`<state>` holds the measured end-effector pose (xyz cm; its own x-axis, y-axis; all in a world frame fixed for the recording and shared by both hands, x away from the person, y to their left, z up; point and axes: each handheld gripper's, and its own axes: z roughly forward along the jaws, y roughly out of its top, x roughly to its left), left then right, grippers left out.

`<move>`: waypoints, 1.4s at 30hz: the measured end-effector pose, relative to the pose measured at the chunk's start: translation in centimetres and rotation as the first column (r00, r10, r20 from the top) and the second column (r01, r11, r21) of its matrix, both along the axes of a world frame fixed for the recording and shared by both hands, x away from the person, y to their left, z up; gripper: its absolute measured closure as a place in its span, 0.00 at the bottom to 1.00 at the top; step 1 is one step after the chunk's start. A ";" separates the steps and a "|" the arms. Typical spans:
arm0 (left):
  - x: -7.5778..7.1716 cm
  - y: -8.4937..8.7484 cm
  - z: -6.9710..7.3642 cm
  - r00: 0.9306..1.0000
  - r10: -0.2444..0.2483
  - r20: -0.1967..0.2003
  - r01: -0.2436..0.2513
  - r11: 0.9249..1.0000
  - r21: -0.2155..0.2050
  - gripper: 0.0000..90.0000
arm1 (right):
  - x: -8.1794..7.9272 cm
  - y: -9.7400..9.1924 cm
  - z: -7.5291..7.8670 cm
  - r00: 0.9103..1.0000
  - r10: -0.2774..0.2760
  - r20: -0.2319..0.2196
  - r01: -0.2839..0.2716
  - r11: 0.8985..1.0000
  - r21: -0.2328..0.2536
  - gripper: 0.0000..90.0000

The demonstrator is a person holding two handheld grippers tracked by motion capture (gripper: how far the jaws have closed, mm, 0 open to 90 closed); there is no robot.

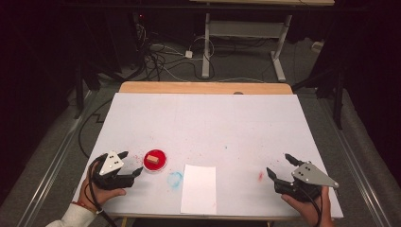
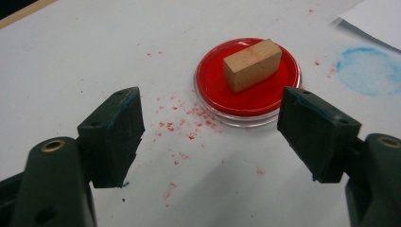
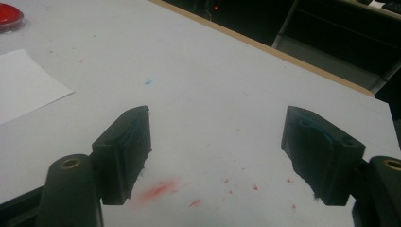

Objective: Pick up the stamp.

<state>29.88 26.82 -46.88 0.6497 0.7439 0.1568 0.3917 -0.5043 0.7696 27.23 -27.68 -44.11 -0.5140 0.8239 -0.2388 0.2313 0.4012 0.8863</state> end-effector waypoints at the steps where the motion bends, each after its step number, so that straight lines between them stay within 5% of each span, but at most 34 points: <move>1: 0.0 0.1 0.1 1.000 -0.009 -0.005 0.009 1.000 0.005 0.26 | 0.0 0.0 0.0 1.000 0.001 -0.007 -0.001 1.000 0.005 0.27; 4: 0.1 0.3 0.3 0.999 -0.031 -0.030 0.031 1.000 0.004 0.26 | 0.1 0.0 -0.1 1.000 0.016 -0.017 -0.016 1.000 -0.013 0.27; 10: 0.4 0.5 0.9 0.995 -0.067 -0.070 0.072 0.995 0.069 0.26 | 0.1 0.5 0.0 0.999 0.027 -0.028 -0.027 0.999 -0.026 0.27; 15: 1.1 0.3 3.4 0.990 -0.109 -0.088 0.119 0.986 0.118 0.25 | 0.2 0.8 -0.2 0.998 0.038 -0.048 -0.039 0.999 -0.029 0.28; 17: 1.6 -0.3 4.6 0.986 -0.133 -0.096 0.147 0.976 0.163 0.25 | 0.3 0.9 -0.2 0.998 0.043 -0.052 -0.045 0.999 -0.031 0.28; 20: 2.9 -1.6 5.5 0.974 -0.171 -0.147 0.203 0.949 0.243 0.28 | 0.5 1.2 -0.5 0.995 0.060 -0.074 -0.063 0.997 -0.041 0.28; 21: 4.0 -2.6 5.9 0.957 -0.215 -0.197 0.265 0.922 0.282 0.30 | 0.6 1.3 -0.6 0.994 0.065 -0.083 -0.068 0.997 -0.041 0.28; 22: 4.0 -2.6 5.9 0.957 -0.215 -0.197 0.265 0.922 0.282 0.32 | 0.6 1.3 -0.7 0.993 0.072 -0.091 -0.077 0.996 -0.047 0.28; 23: 4.9 -3.5 6.1 0.939 -0.245 -0.242 0.315 0.896 0.313 0.33 | 0.6 1.4 -0.8 0.992 0.078 -0.099 -0.083 0.995 -0.052 0.29; 24: 5.5 -4.1 6.1 0.925 -0.265 -0.273 0.349 0.879 0.326 0.36 | 0.6 1.4 -0.8 0.991 0.082 -0.105 -0.088 0.994 -0.058 0.29; 25: 5.5 -4.1 6.1 0.925 -0.265 -0.273 0.349 0.879 0.326 0.36 | 0.6 1.4 -0.9 0.990 0.087 -0.112 -0.094 0.994 -0.061 0.29; 27: 6.4 -5.3 6.1 0.894 -0.297 -0.335 0.413 0.836 0.361 0.39 | 0.6 1.5 -0.9 0.989 0.093 -0.118 -0.102 0.993 -0.068 0.29; 29: 7.3 -6.6 5.9 0.872 -0.310 -0.378 0.456 0.797 0.397 0.41 | 0.5 1.5 -0.9 0.988 0.100 -0.121 -0.109 0.992 -0.070 0.29; 30: 7.6 -6.9 5.9 0.866 -0.312 -0.391 0.467 0.785 0.407 0.41 | 0.4 1.5 -0.9 0.987 0.100 -0.124 -0.110 0.991 -0.072 0.29; 31: 7.9 -7.2 5.8 0.859 -0.315 -0.404 0.478 0.775 0.413 0.41 | 0.4 1.5 -1.0 0.986 0.103 -0.128 -0.112 0.991 -0.073 0.29; 33: 8.1 -7.5 5.7 0.856 -0.316 -0.409 0.484 0.768 0.420 0.44 | 0.4 1.5 -1.1 0.985 0.105 -0.135 -0.116 0.990 -0.076 0.29; 35: 8.7 -8.1 5.5 0.839 -0.323 -0.438 0.509 0.751 0.421 0.45 | 0.4 1.5 -1.1 0.983 0.113 -0.144 -0.125 0.989 -0.078 0.30; 36: 9.1 -8.4 5.2 0.821 -0.327 -0.468 0.534 0.729 0.427 0.46 | 0.4 1.5 -1.2 0.983 0.115 -0.145 -0.128 0.988 -0.082 0.30; 37: 9.2 -8.6 5.0 0.814 -0.327 -0.481 0.544 0.720 0.431 0.48 | 0.4 1.5 -1.2 0.983 0.116 -0.145 -0.129 0.988 -0.085 0.30; 38: 9.2 -8.6 5.0 0.814 -0.327 -0.481 0.544 0.720 0.431 0.48 | 0.3 1.5 -1.2 0.982 0.117 -0.148 -0.131 0.988 -0.086 0.30; 39: 9.4 -8.8 4.6 0.806 -0.325 -0.494 0.553 0.711 0.434 0.49 | 0.3 1.5 -1.2 0.981 0.119 -0.151 -0.133 0.987 -0.087 0.30; 42: 9.5 -9.0 4.3 0.810 -0.318 -0.493 0.549 0.709 0.443 0.54 | 0.2 1.5 -1.2 0.980 0.127 -0.154 -0.142 0.985 -0.094 0.30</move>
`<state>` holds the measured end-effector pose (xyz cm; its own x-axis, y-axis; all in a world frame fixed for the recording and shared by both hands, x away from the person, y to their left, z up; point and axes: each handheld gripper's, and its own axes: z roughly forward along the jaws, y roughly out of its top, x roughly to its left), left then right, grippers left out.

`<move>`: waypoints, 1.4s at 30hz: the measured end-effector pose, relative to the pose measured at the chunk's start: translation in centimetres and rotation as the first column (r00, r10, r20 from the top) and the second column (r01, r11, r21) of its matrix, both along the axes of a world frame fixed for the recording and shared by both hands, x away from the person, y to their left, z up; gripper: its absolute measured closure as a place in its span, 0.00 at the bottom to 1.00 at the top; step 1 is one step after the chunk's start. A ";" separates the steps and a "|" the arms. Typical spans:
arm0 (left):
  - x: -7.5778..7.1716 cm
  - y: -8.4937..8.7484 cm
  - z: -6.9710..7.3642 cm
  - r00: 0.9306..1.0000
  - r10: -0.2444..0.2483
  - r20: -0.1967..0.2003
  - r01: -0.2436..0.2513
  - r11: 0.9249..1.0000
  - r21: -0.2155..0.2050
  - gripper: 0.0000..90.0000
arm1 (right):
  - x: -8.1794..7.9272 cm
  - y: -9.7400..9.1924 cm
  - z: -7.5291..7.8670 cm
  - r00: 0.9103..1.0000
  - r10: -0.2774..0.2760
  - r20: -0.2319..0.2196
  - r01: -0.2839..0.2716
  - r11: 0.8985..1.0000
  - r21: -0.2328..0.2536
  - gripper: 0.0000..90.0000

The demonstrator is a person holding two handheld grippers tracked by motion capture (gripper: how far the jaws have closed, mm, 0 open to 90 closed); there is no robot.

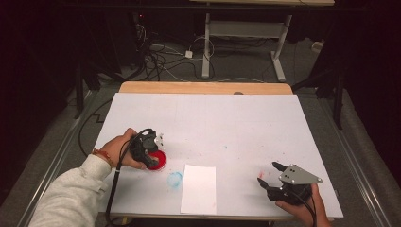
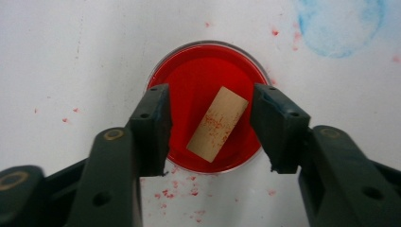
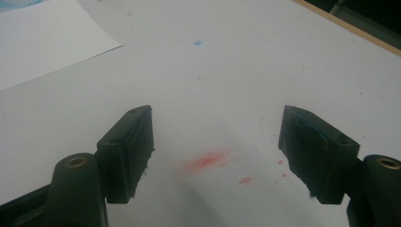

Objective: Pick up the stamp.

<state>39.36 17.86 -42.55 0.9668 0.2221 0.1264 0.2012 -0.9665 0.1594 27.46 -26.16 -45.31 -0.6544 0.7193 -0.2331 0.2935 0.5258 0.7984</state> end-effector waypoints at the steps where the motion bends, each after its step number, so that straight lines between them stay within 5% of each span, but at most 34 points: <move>1: 0.0 0.1 -0.1 1.000 -0.004 -0.005 0.004 1.000 0.000 0.56 | 0.0 0.0 0.0 1.000 0.001 0.001 -0.001 1.000 0.000 0.31; 8: 0.0 0.4 -0.3 1.000 0.000 0.000 0.000 1.000 0.008 0.62 | -0.1 -0.1 0.1 1.000 -0.003 0.004 0.003 1.000 0.006 0.33; 14: 0.1 0.2 -0.4 1.000 -0.011 0.001 0.011 1.000 -0.010 0.80 | 0.0 0.0 0.1 1.000 0.004 0.000 -0.004 1.000 0.014 0.34; 22: 0.3 0.4 -0.6 1.000 0.007 -0.022 -0.008 1.000 -0.025 0.82 | 0.0 -0.1 0.2 1.000 0.003 -0.007 -0.002 1.000 0.029 0.34; 30: 0.2 1.1 -1.0 0.998 0.060 -0.032 -0.062 0.994 -0.094 0.82 | 0.0 -0.1 0.3 1.000 0.003 0.002 -0.003 1.000 0.025 0.35; 42: -0.1 1.1 -0.7 0.996 0.088 -0.015 -0.089 0.993 -0.080 0.82 | 0.6 -0.1 0.4 1.000 -0.006 -0.005 0.006 0.999 0.031 0.35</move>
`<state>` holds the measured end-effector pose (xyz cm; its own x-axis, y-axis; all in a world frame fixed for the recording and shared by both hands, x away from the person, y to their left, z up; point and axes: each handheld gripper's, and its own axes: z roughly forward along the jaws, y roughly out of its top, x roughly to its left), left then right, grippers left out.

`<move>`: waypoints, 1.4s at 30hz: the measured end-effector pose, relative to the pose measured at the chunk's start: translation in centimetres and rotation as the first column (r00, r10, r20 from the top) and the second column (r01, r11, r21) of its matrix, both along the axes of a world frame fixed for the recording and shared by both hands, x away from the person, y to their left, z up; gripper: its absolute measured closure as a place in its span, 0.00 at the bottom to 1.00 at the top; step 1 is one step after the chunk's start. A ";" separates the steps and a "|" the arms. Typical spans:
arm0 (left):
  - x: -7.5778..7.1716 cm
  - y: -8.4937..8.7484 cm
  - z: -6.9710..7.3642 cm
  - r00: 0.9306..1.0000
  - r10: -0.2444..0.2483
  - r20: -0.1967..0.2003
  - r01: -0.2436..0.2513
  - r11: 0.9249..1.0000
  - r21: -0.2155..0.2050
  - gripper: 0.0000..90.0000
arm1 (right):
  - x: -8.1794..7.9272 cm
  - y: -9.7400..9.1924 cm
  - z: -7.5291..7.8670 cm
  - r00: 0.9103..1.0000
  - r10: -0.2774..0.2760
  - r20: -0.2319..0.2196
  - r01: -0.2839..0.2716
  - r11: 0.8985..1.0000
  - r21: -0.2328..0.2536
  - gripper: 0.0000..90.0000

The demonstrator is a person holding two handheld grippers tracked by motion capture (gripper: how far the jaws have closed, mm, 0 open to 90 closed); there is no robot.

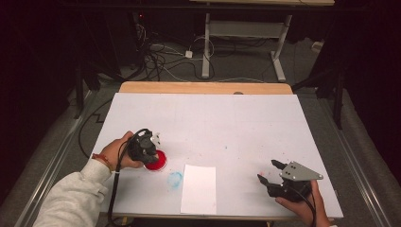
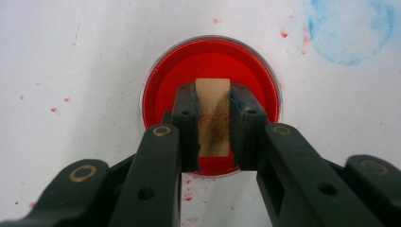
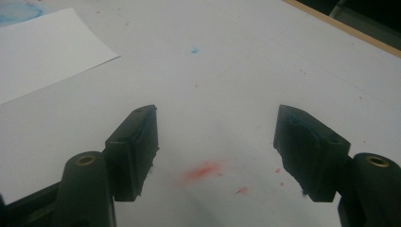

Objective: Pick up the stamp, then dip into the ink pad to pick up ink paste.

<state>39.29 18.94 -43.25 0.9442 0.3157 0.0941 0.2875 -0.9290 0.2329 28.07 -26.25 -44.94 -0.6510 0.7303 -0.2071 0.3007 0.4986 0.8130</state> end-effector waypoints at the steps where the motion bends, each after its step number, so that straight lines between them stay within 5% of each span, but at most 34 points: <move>1: 0.0 0.0 0.0 1.000 0.000 0.000 0.000 1.000 0.000 0.82 | 0.0 0.0 0.0 1.000 0.001 0.001 -0.001 1.000 0.002 0.35; 3: -0.1 0.3 0.3 1.000 0.018 0.018 -0.018 1.000 -0.008 0.82 | -0.1 -0.1 0.1 1.000 0.000 0.004 0.000 1.000 -0.001 0.35; 5: -0.5 1.2 1.4 0.998 0.053 0.043 -0.050 0.996 -0.074 0.82 | -0.2 -0.1 0.1 1.000 -0.001 0.007 0.001 1.000 0.004 0.35; 6: -0.5 1.2 1.4 0.998 0.053 0.043 -0.050 0.996 -0.074 0.82 | -0.2 -0.1 0.2 1.000 -0.003 0.010 0.003 1.000 0.002 0.35; 13: -2.5 2.5 4.0 0.985 0.122 0.120 -0.097 0.975 -0.199 0.82 | -0.1 -0.1 0.2 1.000 -0.004 0.005 0.004 1.000 0.004 0.35; 17: -3.1 2.6 4.6 0.981 0.140 0.133 -0.108 0.969 -0.223 0.82 | -0.1 -0.2 0.2 1.000 -0.005 0.007 0.005 1.000 0.001 0.35; 19: -3.5 3.0 5.2 0.976 0.168 0.142 -0.126 0.956 -0.264 0.82 | -0.2 -0.1 0.3 1.000 -0.003 0.012 0.003 1.000 -0.001 0.35; 26: -4.0 3.4 5.8 0.967 0.195 0.164 -0.143 0.948 -0.286 0.82 | -0.3 -0.3 0.1 1.000 -0.002 0.011 0.002 1.000 -0.008 0.34; 31: -4.1 3.1 5.5 0.967 0.189 0.168 -0.138 0.951 -0.277 0.82 | -0.6 -0.1 0.4 1.000 -0.004 0.020 0.004 1.000 -0.001 0.34; 36: -3.5 2.3 3.9 0.976 0.180 0.123 -0.142 0.953 -0.267 0.82 | -0.7 0.0 0.4 0.999 0.004 0.038 -0.004 1.000 -0.002 0.33; 42: -2.4 1.4 1.5 0.985 0.163 0.060 -0.147 0.967 -0.210 0.82 | -0.8 0.0 0.5 0.999 0.004 0.050 -0.003 1.000 -0.005 0.32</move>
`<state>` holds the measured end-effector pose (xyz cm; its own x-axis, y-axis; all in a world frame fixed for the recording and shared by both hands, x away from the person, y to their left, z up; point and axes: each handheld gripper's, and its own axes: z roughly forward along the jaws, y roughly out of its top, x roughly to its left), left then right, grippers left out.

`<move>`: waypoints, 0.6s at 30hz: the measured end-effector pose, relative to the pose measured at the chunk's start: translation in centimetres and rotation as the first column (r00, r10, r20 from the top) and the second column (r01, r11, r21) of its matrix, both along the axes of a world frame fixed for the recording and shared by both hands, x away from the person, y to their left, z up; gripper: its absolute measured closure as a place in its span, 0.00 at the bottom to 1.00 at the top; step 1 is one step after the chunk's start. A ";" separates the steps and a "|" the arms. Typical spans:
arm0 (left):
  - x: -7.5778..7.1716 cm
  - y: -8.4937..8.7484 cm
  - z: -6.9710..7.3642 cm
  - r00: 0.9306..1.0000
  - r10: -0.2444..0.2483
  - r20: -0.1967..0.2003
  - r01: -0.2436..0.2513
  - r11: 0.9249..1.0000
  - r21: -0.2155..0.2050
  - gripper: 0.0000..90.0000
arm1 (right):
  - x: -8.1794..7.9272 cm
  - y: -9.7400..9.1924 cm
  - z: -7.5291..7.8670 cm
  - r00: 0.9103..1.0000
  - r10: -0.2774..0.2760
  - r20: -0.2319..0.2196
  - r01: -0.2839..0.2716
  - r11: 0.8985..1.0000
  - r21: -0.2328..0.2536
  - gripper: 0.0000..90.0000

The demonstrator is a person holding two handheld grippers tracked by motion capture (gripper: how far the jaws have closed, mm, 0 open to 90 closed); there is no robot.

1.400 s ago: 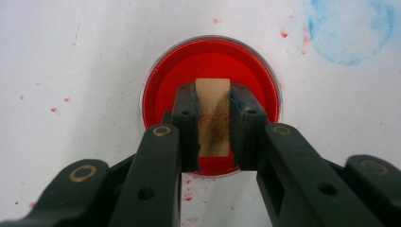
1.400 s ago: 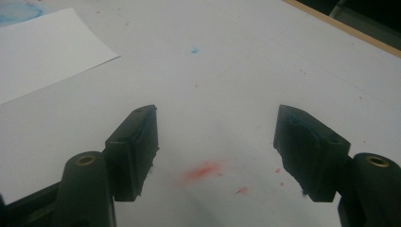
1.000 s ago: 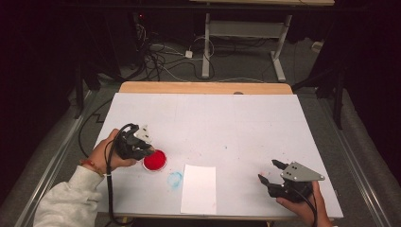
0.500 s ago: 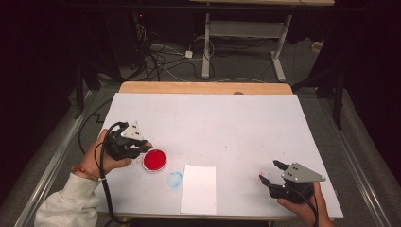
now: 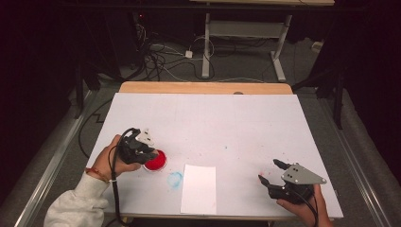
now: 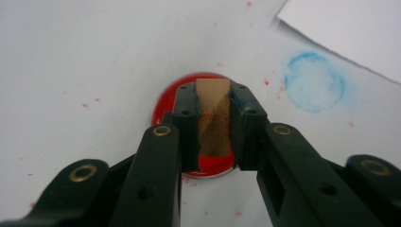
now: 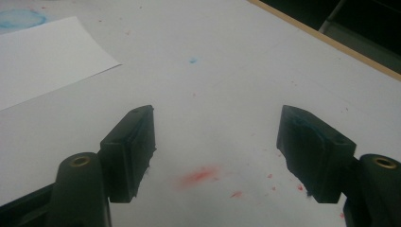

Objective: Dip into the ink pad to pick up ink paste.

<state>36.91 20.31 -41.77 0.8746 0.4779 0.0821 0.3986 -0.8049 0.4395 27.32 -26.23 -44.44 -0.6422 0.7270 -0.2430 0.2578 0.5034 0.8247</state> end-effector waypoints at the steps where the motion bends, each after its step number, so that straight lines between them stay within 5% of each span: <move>1: 0.0 0.0 0.0 1.000 0.000 0.000 0.000 1.000 0.000 0.82 | 0.0 0.0 0.0 1.000 0.001 -0.002 -0.001 1.000 -0.002 0.32; 8: 0.9 -0.6 -2.1 0.998 -0.002 -0.057 0.005 0.999 0.045 0.82 | 0.0 0.1 -0.1 1.000 0.005 -0.007 -0.005 1.000 -0.013 0.32; 14: 1.2 -0.5 -2.5 0.997 0.014 -0.079 -0.012 1.000 0.025 0.82 | 0.0 0.2 -0.2 1.000 0.007 -0.011 -0.008 1.000 -0.017 0.32; 18: 1.2 -0.9 -2.5 0.997 0.024 -0.077 -0.020 0.999 0.048 0.82 | 0.0 0.2 -0.2 1.000 0.009 -0.009 -0.010 1.000 -0.019 0.32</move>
